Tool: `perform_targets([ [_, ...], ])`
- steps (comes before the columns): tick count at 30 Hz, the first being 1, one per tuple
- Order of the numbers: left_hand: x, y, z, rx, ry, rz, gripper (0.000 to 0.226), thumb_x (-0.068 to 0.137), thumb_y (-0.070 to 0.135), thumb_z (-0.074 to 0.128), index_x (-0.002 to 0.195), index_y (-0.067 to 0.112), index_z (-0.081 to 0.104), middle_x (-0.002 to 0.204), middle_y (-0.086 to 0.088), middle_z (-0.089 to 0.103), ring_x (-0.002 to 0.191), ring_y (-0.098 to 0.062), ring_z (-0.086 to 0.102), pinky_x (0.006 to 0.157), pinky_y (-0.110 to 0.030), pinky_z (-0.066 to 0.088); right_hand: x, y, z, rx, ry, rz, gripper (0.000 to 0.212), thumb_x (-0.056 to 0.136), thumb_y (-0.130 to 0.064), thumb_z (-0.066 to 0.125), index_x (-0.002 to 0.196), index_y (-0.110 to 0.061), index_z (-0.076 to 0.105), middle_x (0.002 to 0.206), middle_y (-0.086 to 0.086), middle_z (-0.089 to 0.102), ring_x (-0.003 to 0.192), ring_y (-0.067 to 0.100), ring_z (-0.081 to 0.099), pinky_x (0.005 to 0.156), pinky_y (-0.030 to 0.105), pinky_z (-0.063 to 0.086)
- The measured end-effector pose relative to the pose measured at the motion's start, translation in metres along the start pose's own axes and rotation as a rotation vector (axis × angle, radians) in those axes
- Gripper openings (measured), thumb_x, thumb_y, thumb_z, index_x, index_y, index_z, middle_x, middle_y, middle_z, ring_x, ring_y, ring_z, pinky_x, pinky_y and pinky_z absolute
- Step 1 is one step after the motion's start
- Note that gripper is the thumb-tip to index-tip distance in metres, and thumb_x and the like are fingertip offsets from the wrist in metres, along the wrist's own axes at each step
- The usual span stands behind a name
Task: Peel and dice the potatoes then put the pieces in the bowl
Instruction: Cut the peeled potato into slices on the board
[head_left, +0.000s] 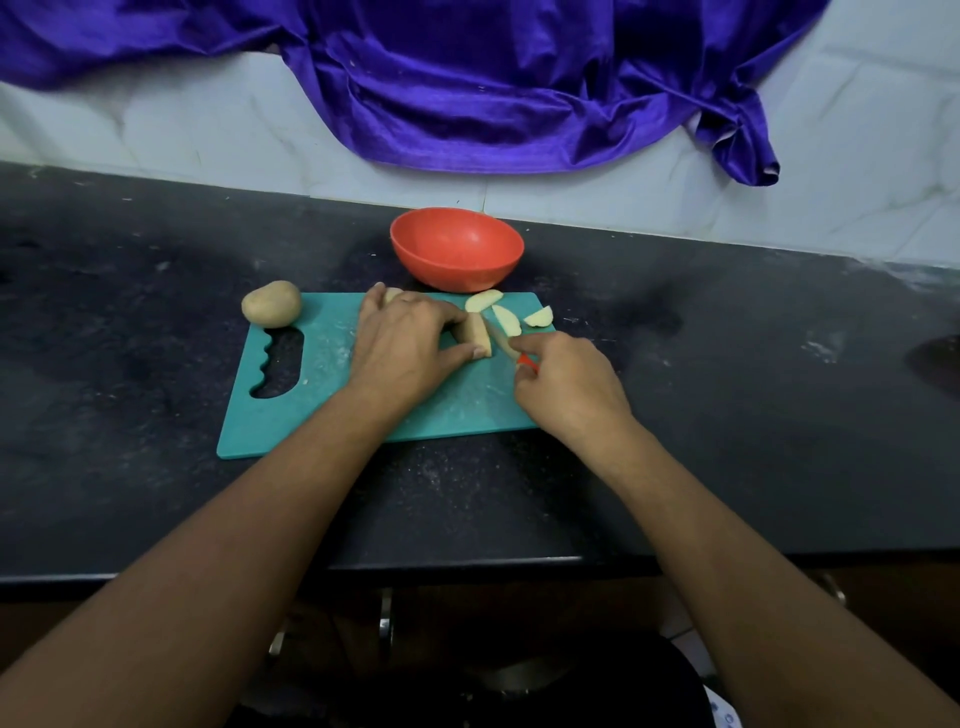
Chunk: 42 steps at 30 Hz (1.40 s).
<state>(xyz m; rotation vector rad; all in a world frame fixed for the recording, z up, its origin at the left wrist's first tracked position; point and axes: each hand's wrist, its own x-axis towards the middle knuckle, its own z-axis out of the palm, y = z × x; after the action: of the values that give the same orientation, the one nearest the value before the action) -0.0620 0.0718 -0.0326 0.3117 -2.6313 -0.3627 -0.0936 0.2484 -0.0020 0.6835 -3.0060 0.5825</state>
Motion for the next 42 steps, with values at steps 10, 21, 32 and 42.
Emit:
perform_targets([
  [10,0.001,-0.002,0.003,0.001,0.005,0.005,0.041,0.084,0.061,0.071,0.114,0.034,0.073,0.115,0.006,0.073,0.118,-0.019,0.058,0.121,-0.05,0.022,-0.001,0.006,-0.01,0.075,0.075,-0.065,0.047,0.098,-0.024,0.055,0.141,-0.038,0.061,0.128,-0.002,0.069,0.107,0.023,0.066,0.087,0.034,0.054],
  [21,-0.002,-0.002,0.006,0.022,0.019,0.038,0.044,0.085,0.062,0.062,0.118,0.034,0.07,0.113,0.008,0.073,0.118,-0.018,0.059,0.12,-0.053,0.022,0.018,0.001,0.002,-0.023,0.009,-0.104,0.044,0.099,-0.026,0.054,0.14,-0.041,0.061,0.126,0.004,0.07,0.114,0.028,0.063,0.09,0.038,0.052],
  [32,-0.001,-0.001,0.007,0.073,-0.01,0.056,0.058,0.086,0.069,0.059,0.134,0.035,0.062,0.126,0.005,0.069,0.128,-0.02,0.055,0.121,-0.056,0.02,0.012,0.012,0.003,0.018,0.003,-0.072,0.042,0.1,-0.029,0.056,0.14,-0.04,0.061,0.131,-0.001,0.067,0.113,0.021,0.063,0.092,0.037,0.055],
  [42,-0.002,-0.004,0.006,0.046,-0.037,0.073,0.056,0.086,0.07,0.056,0.13,0.037,0.062,0.125,0.008,0.068,0.129,-0.017,0.053,0.121,-0.058,0.017,0.001,0.019,0.002,0.061,0.023,-0.095,0.041,0.101,-0.031,0.056,0.14,-0.039,0.061,0.126,-0.003,0.07,0.091,0.015,0.065,0.086,0.035,0.056],
])
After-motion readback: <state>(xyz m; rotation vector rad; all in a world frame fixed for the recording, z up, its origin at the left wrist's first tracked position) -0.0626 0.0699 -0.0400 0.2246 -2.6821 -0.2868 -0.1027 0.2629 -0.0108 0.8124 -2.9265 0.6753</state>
